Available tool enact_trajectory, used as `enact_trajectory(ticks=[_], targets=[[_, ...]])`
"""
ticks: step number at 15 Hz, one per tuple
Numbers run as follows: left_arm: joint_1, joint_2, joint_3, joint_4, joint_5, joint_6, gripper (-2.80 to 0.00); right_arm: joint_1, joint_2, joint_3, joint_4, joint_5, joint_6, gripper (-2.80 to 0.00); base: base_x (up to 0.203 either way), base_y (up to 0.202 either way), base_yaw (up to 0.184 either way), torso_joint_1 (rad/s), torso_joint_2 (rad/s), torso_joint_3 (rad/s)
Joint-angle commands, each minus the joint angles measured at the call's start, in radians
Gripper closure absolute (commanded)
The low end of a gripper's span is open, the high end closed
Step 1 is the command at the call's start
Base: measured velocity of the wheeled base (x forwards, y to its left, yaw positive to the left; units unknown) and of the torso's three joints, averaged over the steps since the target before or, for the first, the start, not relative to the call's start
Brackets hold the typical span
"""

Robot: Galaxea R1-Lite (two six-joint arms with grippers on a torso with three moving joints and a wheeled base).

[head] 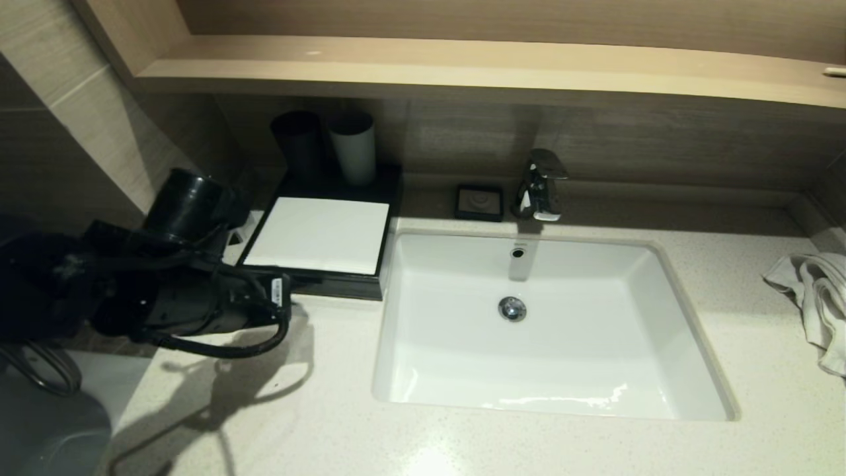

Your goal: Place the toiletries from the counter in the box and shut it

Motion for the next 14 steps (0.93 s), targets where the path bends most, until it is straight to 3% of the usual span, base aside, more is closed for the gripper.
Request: enact_trajectory(ticks=[1, 5, 10, 14], targets=[[0.001, -0.102, 0.036, 0.000, 0.002, 0.015, 0.00, 0.000, 0.000, 0.000, 0.000, 0.000, 0.000, 0.00, 0.000, 0.000, 0.000, 0.000, 0.00, 0.000], [0.069, -0.197, 0.130, -0.014, 0.005, 0.087, 0.00, -0.001, 0.000, 0.000, 0.000, 0.000, 0.000, 0.00, 0.000, 0.000, 0.000, 0.000, 0.00, 0.000], [0.272, -0.285, 0.203, -0.089, -0.001, 0.216, 0.00, 0.000, 0.000, 0.000, 0.000, 0.000, 0.000, 0.00, 0.000, 0.000, 0.000, 0.000, 0.00, 0.000], [0.299, -0.353, 0.282, -0.139, -0.002, 0.260, 0.00, 0.000, 0.000, 0.000, 0.000, 0.000, 0.000, 0.00, 0.000, 0.000, 0.000, 0.000, 0.00, 0.000]])
